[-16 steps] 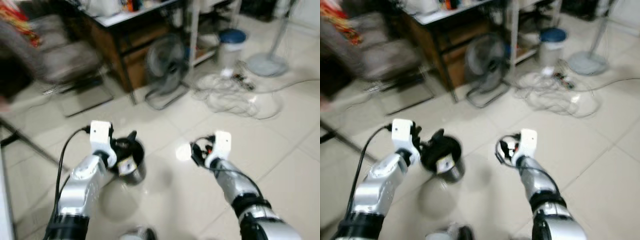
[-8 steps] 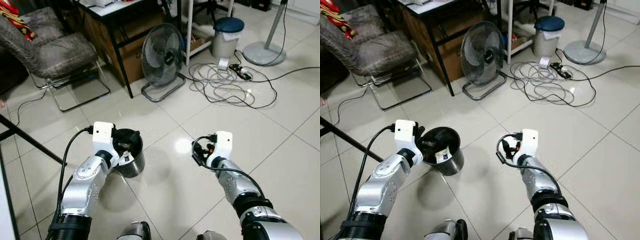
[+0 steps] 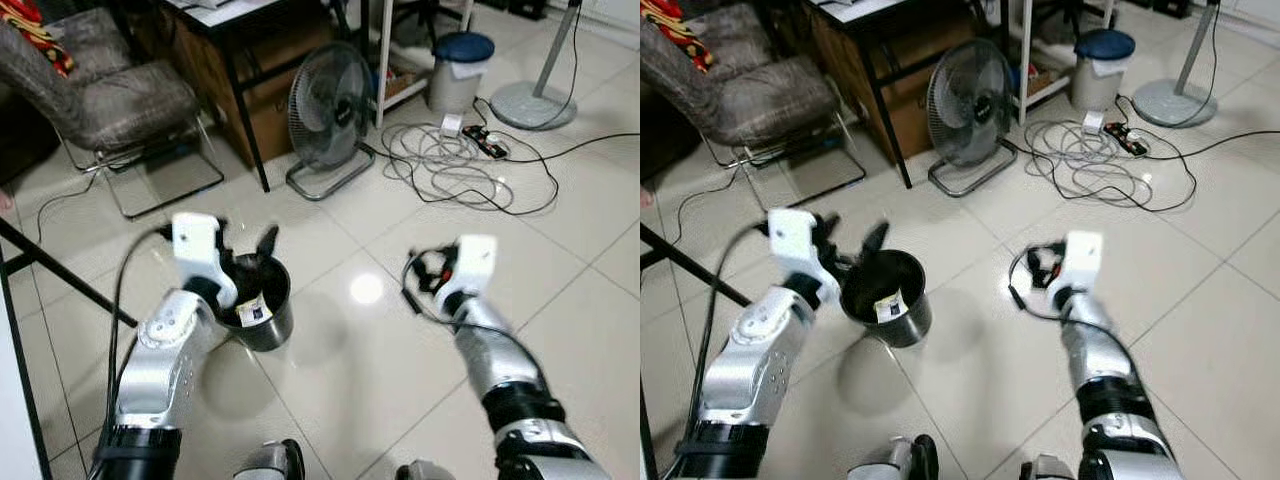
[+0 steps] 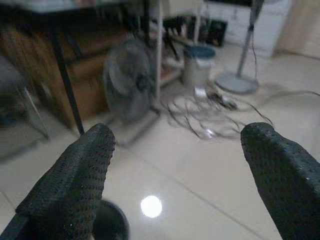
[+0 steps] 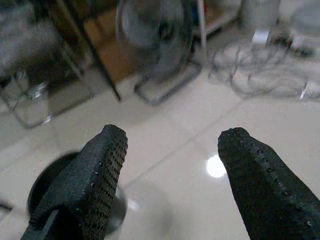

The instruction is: Picking trash to rubbish bin

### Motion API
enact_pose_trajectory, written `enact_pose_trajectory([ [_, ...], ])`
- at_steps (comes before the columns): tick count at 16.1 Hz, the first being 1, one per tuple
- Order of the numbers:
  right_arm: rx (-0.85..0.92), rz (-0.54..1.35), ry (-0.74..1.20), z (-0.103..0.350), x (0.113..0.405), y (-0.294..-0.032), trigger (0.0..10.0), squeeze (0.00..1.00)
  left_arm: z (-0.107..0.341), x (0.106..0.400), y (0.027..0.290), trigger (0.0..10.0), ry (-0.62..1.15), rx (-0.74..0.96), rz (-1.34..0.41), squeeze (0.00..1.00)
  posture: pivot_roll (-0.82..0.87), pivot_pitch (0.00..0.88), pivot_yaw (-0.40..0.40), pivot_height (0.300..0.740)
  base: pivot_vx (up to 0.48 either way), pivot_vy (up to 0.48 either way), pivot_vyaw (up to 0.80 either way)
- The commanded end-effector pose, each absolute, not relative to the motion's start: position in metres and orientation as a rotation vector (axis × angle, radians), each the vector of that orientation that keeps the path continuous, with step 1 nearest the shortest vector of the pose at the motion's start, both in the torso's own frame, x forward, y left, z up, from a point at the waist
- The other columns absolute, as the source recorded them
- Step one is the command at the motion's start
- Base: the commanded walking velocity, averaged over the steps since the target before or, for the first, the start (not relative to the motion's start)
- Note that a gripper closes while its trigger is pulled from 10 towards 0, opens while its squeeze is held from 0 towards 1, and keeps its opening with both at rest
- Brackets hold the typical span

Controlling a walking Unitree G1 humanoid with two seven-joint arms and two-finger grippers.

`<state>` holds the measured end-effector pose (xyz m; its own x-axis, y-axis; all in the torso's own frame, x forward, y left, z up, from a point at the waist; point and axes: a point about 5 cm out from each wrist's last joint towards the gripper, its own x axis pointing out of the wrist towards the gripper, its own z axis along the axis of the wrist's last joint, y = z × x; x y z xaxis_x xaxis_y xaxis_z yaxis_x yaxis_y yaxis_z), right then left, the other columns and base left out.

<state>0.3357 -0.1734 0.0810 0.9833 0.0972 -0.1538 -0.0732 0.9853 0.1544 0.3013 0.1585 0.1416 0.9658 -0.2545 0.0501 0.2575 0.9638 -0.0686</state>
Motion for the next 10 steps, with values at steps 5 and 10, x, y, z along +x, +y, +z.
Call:
enact_pose_trajectory([
  [5,0.046,0.167,-0.084,0.149,0.319,-0.162,10.0,0.00,0.190,0.271,0.190,10.0,-0.231,0.120,0.004,0.00,-0.09,0.146,0.075,0.740,0.000,0.000,0.00],
  [10,0.029,0.229,-0.134,0.171,0.302,-0.146,10.0,0.00,0.174,0.242,0.193,10.0,-0.170,0.174,0.067,0.00,-0.08,0.125,0.055,0.740,0.000,0.000,0.00],
])
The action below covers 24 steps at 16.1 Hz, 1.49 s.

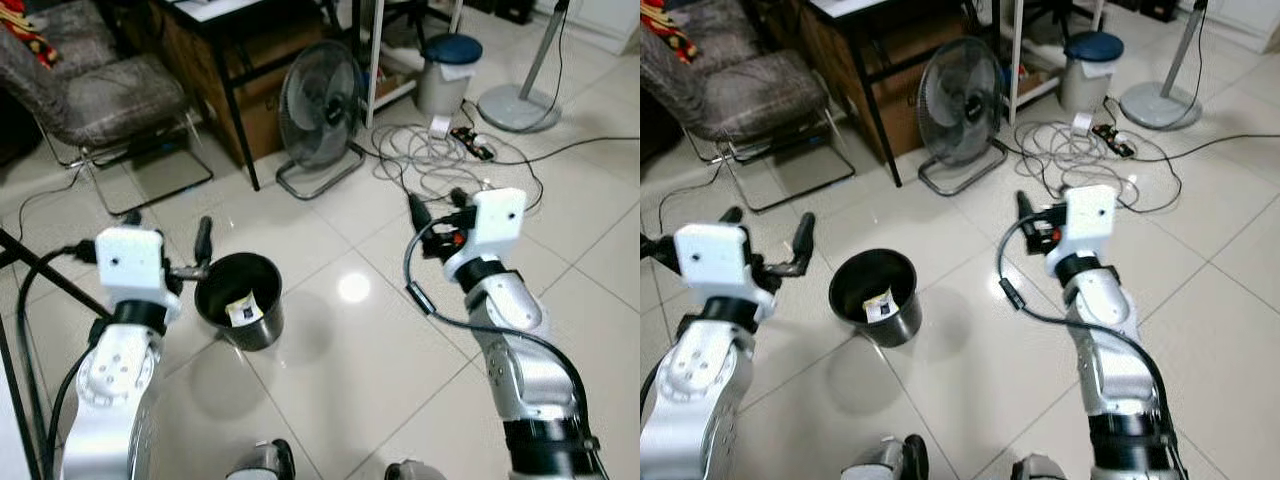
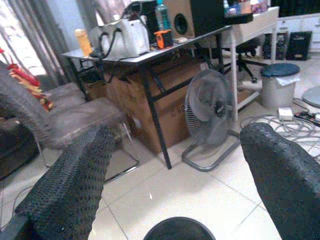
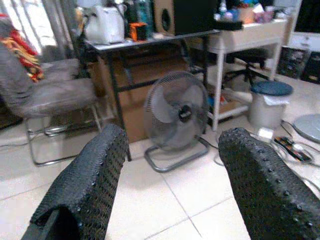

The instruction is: Picking trash to rubbish bin

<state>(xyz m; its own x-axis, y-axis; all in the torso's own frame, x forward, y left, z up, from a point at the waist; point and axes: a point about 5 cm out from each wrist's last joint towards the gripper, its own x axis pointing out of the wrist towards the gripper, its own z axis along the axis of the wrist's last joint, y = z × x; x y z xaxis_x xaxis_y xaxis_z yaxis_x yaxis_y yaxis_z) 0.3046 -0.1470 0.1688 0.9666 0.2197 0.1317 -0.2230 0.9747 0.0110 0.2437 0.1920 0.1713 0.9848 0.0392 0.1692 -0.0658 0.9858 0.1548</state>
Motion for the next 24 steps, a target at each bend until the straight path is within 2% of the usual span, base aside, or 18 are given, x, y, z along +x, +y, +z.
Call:
enact_pose_trajectory([
  [1,0.031,0.241,-0.136,0.174,0.302,-0.145,10.0,0.00,0.173,0.242,0.193,10.0,-0.166,0.165,0.084,0.00,-0.09,0.117,0.048,0.740,0.000,0.000,0.77],
  [7,0.021,0.273,-0.107,0.175,0.307,-0.140,10.0,0.00,0.177,0.250,0.176,10.0,-0.190,0.141,0.076,0.00,-0.09,0.095,0.033,0.740,0.000,0.000,0.78],
  [16,0.011,0.301,-0.077,0.170,0.307,-0.139,10.0,0.00,0.186,0.261,0.182,10.0,-0.211,0.129,0.107,0.00,-0.09,0.097,0.026,0.740,0.000,0.000,0.77],
  [24,0.018,0.310,-0.069,0.170,0.307,-0.140,10.0,0.00,0.188,0.262,0.177,10.0,-0.208,0.121,0.101,0.00,-0.09,0.099,0.024,0.740,0.000,0.000,0.77],
])
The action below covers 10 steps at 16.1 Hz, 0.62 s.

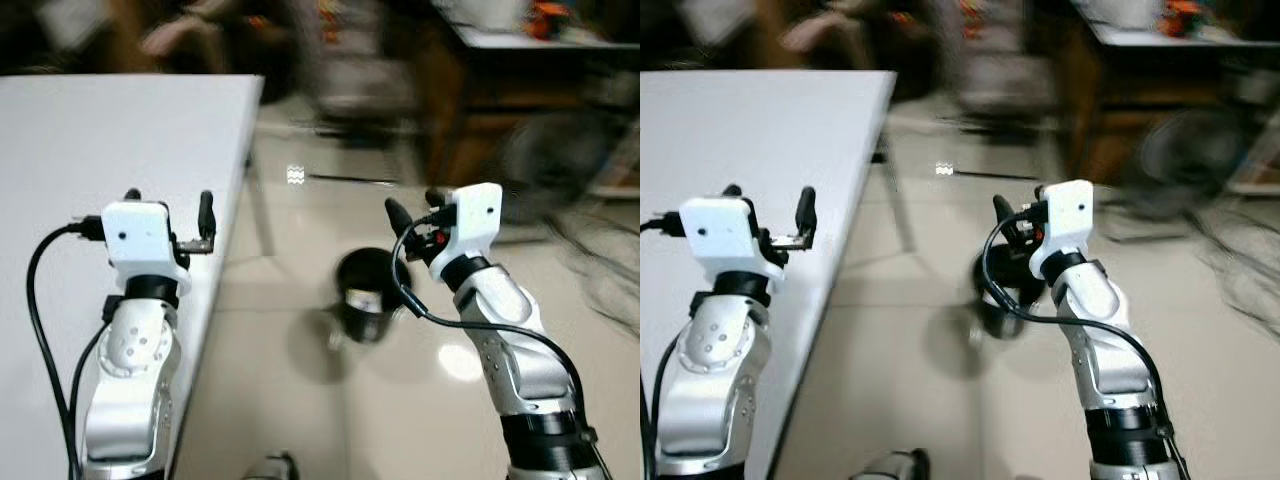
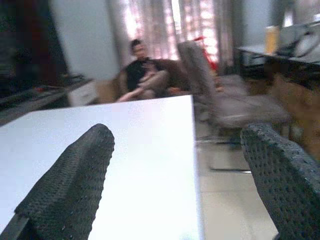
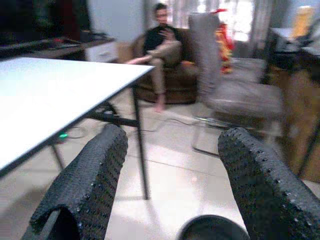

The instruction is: Picking trash to rubbish bin

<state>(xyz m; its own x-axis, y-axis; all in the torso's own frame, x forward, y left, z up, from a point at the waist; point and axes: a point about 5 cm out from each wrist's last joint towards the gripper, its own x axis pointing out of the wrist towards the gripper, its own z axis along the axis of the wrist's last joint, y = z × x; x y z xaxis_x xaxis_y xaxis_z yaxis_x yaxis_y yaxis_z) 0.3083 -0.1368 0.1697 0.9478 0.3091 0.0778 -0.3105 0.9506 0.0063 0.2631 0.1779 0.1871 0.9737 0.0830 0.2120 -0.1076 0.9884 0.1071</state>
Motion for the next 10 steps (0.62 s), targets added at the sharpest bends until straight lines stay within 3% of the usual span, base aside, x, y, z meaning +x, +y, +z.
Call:
enact_pose_trajectory([
  [1,0.020,0.310,-0.067,0.1690,0.3065,-0.1390,10.0,0.00,0.1885,0.2620,0.1767,10.0,-0.205,0.120,0.099,0.00,-0.09,0.101,0.027,0.740,0.000,0.000,0.77],
  [10,0.030,0.306,-0.066,0.1697,0.3075,-0.1395,10.0,0.00,0.1867,0.2629,0.1759,10.0,-0.180,0.127,0.096,0.00,-0.09,0.104,0.030,0.740,0.000,0.000,0.77],
])
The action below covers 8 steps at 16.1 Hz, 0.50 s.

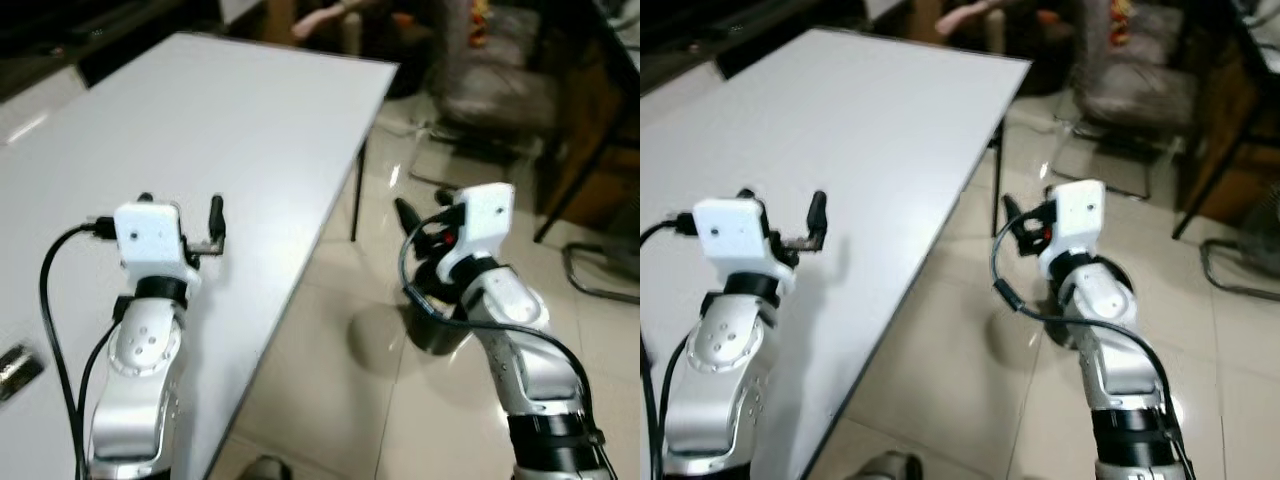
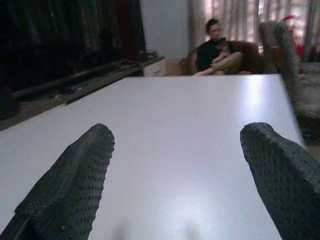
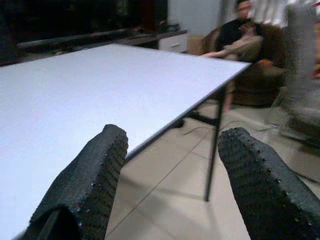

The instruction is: Picking trash to rubbish bin

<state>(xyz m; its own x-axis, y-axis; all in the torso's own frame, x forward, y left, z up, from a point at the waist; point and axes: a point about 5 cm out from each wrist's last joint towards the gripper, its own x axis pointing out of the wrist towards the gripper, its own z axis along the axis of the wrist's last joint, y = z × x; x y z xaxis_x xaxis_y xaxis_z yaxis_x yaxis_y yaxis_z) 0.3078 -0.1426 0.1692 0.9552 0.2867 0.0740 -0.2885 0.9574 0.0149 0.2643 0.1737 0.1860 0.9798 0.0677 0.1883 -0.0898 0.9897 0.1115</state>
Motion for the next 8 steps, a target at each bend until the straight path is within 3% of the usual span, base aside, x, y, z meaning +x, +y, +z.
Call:
enact_pose_trajectory([
  [1,0.031,0.306,-0.065,0.1695,0.3069,-0.1392,10.0,0.00,0.1869,0.2628,0.1762,10.0,-0.179,0.126,0.096,0.00,-0.09,0.107,0.032,0.740,0.000,0.000,0.77],
  [8,0.034,0.302,-0.065,0.1696,0.3068,-0.1388,10.0,0.00,0.1846,0.2629,0.1777,10.0,-0.158,0.123,0.115,0.00,-0.09,0.110,0.033,0.740,0.000,0.000,0.77],
])
